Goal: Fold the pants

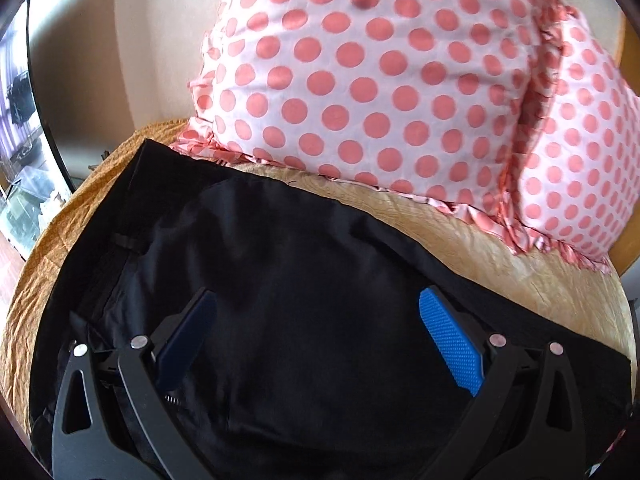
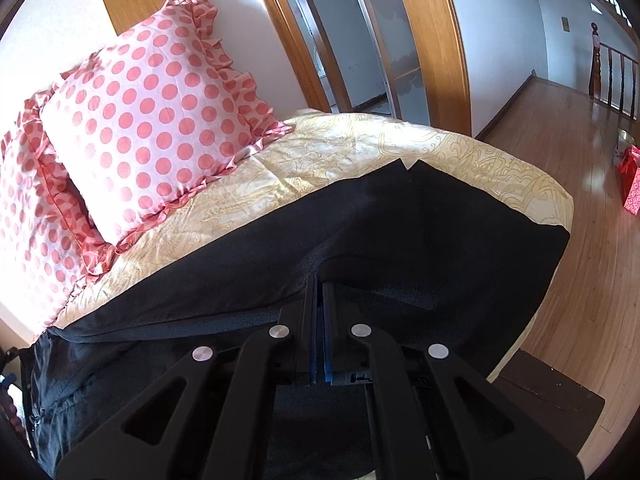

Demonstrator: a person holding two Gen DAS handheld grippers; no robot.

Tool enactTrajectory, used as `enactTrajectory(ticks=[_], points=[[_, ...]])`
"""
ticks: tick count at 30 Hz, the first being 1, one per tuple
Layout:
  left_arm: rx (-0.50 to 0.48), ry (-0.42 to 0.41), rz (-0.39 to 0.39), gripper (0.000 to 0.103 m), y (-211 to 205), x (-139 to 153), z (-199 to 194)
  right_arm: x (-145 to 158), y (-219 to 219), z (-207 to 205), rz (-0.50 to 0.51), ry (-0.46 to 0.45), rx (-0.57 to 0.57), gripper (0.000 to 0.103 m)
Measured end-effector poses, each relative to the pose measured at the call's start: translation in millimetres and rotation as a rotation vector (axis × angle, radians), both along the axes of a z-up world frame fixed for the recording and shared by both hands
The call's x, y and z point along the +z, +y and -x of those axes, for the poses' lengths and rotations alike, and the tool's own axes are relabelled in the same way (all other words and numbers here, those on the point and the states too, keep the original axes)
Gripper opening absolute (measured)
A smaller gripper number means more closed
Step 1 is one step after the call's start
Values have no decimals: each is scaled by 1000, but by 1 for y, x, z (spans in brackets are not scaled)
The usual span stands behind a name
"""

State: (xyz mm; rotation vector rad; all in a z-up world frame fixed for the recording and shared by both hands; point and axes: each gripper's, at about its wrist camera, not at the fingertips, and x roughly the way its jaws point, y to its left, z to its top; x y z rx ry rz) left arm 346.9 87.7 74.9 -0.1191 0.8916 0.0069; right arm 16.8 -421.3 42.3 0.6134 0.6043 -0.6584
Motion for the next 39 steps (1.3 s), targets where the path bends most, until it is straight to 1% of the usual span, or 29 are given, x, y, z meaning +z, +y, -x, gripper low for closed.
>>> enactTrajectory(ticks=[1,3,4,6,8,9,11,12,13,14,15,16,17,18,19,20,22,24,27,29,32,36,39], points=[[11,33,6,100,0,-4,-14,-1,0,-1,2,5,-1,2],[22,100,51,98,-1,-14,-44,-1,-1,-2,13,20,-2,2],[28,117,61,93,-3,-17,-56,-2,-1,-3,19,26,-3,2],[59,149,64,91,-7,-24,-80,-3,-2,-4,30,43,-5,2],[82,189,72,82,-11,-32,-100,-5,-3,-6,35,60,-3,2],[99,216,69,76,-14,-37,-110,-6,-3,-7,39,72,0,2],[118,259,77,73,-17,-47,-123,-7,-3,-9,47,87,6,2],[136,277,66,72,-18,-52,-128,-7,-3,-10,52,93,9,2],[148,284,50,67,-19,-55,-131,-7,-3,-11,57,98,12,2],[165,288,31,61,-19,-59,-132,-7,-3,-12,64,103,16,2],[180,288,24,50,-18,-60,-132,-7,-3,-13,68,105,19,2],[195,283,17,36,-17,-60,-130,-7,-2,-14,72,107,21,2],[196,272,36,26,-14,-59,-127,-7,-2,-14,77,109,25,2],[190,266,72,13,-11,-57,-122,-6,-2,-15,85,111,27,2],[195,255,94,10,-8,-54,-116,-6,-2,-16,92,113,29,2],[196,239,103,8,-5,-50,-109,-5,-2,-16,96,113,32,2],[186,184,103,6,3,-39,-89,-4,-2,-17,107,116,39,2],[170,121,103,6,8,-24,-60,-2,-1,-19,134,137,53,2],[140,18,103,6,18,2,-7,-1,3,-25,192,190,91,2],[120,-41,103,6,22,20,30,-1,5,-25,210,214,114,2],[92,-118,114,6,28,41,92,0,4,-21,208,210,128,2],[70,-220,101,6,30,49,168,8,3,-10,213,179,119,2],[72,-249,105,6,33,44,210,18,-2,-1,221,149,96,2]])
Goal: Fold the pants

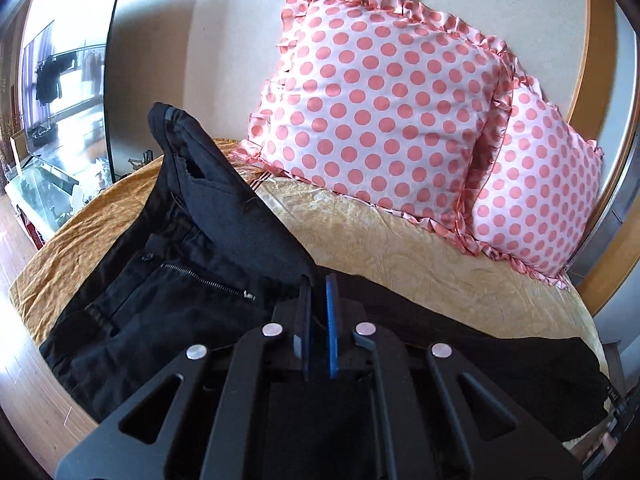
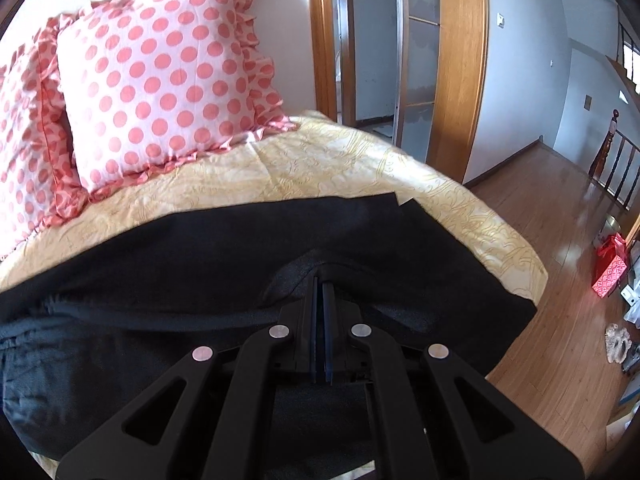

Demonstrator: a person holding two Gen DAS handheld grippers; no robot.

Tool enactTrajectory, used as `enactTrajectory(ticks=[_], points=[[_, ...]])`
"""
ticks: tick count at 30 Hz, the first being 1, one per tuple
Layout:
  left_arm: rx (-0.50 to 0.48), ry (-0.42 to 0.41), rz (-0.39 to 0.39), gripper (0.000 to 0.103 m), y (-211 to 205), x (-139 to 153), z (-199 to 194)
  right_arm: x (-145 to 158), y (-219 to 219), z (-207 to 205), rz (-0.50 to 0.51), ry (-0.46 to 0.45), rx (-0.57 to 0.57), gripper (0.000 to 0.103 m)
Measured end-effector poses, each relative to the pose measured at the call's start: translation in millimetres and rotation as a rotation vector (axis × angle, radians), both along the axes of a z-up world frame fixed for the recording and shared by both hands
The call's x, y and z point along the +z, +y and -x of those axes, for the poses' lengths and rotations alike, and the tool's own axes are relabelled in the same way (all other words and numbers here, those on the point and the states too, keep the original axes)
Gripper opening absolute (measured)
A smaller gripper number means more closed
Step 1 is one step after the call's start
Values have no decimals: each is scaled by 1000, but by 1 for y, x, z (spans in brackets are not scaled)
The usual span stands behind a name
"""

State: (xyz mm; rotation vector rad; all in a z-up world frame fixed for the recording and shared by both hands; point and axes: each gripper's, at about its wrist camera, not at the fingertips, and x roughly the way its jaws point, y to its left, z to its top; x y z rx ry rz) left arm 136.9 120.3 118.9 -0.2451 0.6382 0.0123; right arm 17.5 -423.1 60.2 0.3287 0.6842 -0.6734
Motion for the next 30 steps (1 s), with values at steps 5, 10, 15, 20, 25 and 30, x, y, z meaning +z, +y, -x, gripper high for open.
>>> enactTrajectory(ticks=[5,10,15,20,25,30], points=[[19,-2,-26,6,2,-17,51,18,-16,23,21,-43,-53,2],[38,40,-34,6,3,-42,84,19,-27,40,31,-17,-93,2],[36,62,-172,11,-11,-72,98,-6,-27,42,-41,94,-80,4],[44,-7,-212,57,-12,-71,118,3,-5,62,-29,49,-42,62],[125,-82,-216,77,13,-53,135,30,34,72,108,-11,17,66],[210,-6,-12,72,84,-52,115,35,72,50,65,-60,213,66]])
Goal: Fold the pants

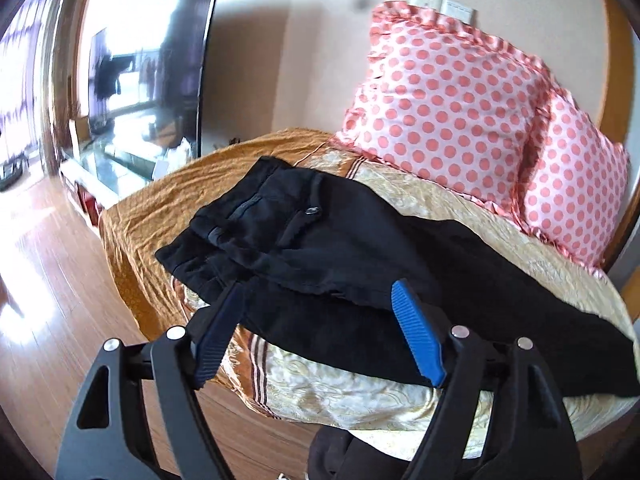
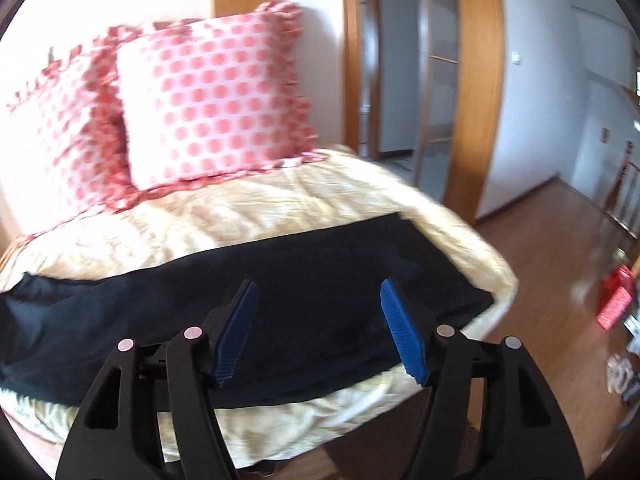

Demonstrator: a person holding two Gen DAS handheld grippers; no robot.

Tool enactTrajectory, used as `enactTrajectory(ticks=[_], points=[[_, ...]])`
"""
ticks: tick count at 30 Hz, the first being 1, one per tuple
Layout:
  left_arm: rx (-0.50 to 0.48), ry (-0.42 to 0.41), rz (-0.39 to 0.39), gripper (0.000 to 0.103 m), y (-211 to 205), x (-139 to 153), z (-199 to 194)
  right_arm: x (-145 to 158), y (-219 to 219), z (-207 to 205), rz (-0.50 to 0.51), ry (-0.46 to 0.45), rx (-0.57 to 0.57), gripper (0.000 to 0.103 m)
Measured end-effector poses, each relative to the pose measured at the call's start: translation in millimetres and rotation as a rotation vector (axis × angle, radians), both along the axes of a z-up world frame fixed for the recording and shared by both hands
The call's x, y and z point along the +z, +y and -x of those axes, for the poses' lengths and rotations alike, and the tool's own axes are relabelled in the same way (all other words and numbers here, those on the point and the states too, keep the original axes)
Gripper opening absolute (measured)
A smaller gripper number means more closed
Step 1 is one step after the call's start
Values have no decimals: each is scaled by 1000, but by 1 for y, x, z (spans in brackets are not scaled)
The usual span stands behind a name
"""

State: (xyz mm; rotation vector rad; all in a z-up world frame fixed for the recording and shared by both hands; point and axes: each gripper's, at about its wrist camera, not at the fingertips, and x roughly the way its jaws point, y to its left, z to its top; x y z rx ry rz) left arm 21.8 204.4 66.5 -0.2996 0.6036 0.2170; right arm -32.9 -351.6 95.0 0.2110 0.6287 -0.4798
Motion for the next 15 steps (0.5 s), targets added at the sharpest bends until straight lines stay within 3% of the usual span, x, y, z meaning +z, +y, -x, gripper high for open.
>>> enactTrajectory(ticks=[1,5,10,15], points=[[15,14,45,64,14,-3,-5,-1,10,-7,-3,3,37,66],[15,89,212,59,52,-19,-30,-6,51,-36,-19,17,172,66],[7,117,301,55,71,-23,-53,-9,112,-64,2,15,337,66],[50,223,329,52,85,-39,-73,-8,151,-75,39,18,429,66]])
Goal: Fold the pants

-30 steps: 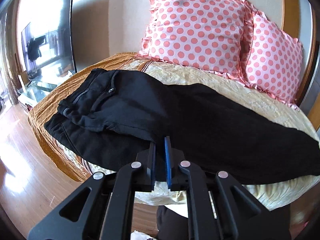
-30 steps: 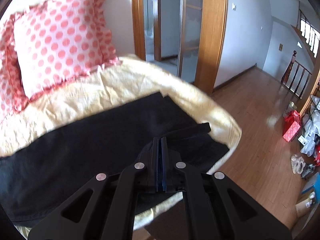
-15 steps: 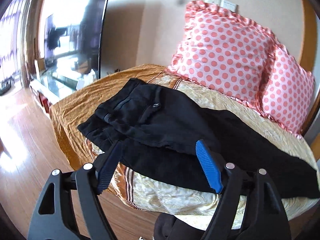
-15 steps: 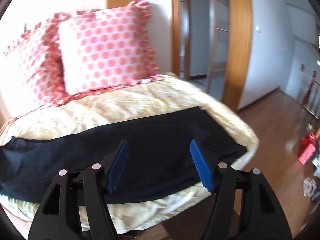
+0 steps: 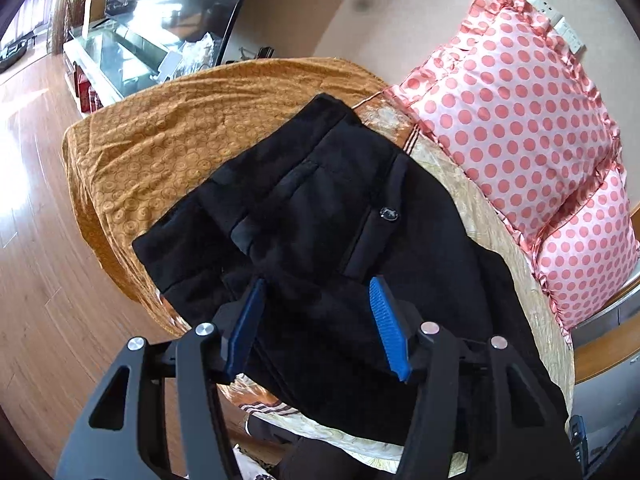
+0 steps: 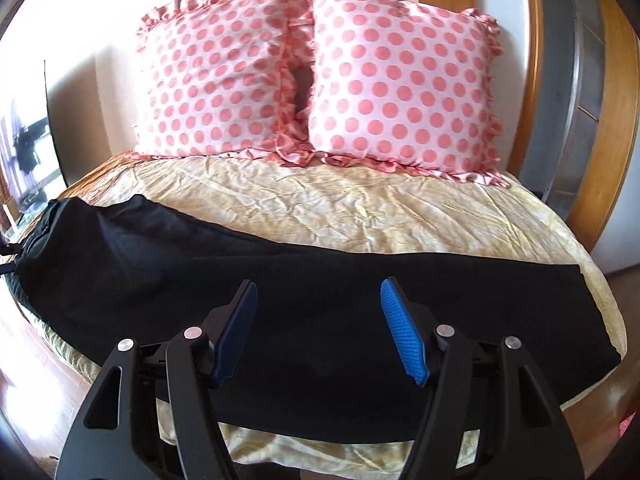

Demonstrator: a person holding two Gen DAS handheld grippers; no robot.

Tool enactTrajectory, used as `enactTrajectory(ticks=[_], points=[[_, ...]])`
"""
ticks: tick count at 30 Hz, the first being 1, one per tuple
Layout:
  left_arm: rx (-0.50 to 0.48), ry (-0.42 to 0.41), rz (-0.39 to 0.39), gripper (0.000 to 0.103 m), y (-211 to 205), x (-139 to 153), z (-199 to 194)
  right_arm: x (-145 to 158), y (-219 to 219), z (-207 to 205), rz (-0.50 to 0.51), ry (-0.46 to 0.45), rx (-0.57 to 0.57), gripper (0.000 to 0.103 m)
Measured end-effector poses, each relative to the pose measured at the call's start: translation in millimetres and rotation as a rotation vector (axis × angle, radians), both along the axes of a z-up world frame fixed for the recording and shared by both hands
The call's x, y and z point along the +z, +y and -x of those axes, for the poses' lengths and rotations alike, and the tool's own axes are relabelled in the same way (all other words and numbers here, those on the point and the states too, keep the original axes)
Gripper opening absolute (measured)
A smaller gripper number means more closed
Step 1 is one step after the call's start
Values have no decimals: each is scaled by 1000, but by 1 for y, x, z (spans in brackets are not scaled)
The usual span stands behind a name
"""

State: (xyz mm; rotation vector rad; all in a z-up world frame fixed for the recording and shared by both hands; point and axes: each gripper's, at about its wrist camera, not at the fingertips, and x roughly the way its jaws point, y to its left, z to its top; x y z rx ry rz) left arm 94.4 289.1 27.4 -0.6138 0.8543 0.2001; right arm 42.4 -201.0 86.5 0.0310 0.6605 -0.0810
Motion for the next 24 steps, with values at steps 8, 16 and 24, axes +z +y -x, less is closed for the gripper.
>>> enactTrajectory(ticks=[8,16,24], points=[[56,-14,40,18,18,-7,-9,-5,8,-7,-18,15,27,67],[103,-133,-64,3,23,21,32,-7,19,-7,-27,12,68,67],[119,-35,-122,7,32,-17,53,-3,44,-26,-59,-9,215,67]])
